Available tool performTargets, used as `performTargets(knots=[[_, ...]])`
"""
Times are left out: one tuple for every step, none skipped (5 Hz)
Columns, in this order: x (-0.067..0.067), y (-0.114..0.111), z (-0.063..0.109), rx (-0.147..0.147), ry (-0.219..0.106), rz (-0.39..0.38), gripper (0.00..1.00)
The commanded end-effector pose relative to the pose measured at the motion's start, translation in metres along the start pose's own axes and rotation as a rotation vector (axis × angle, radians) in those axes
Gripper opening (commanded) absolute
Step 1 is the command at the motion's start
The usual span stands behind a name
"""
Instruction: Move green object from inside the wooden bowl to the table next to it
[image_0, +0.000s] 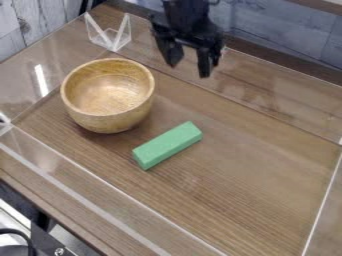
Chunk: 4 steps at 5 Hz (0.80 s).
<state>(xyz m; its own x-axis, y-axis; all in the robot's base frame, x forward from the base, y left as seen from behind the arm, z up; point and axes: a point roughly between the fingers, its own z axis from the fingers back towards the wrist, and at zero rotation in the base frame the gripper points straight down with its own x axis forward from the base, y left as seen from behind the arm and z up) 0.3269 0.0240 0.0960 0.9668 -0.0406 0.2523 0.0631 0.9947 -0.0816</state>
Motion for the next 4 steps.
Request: performTargets(knots=[[0.016, -0.005, 0.002, 0.002, -0.057, -0.022, 1.00], [0.024, -0.011, 0.001, 0.000, -0.063, -0.006, 1.00], [0.027, -0.001, 0.004, 0.002, -0.061, 0.005, 1.00], [0.028, 0.012, 0.006, 0.011, -0.056, 0.019, 1.00]])
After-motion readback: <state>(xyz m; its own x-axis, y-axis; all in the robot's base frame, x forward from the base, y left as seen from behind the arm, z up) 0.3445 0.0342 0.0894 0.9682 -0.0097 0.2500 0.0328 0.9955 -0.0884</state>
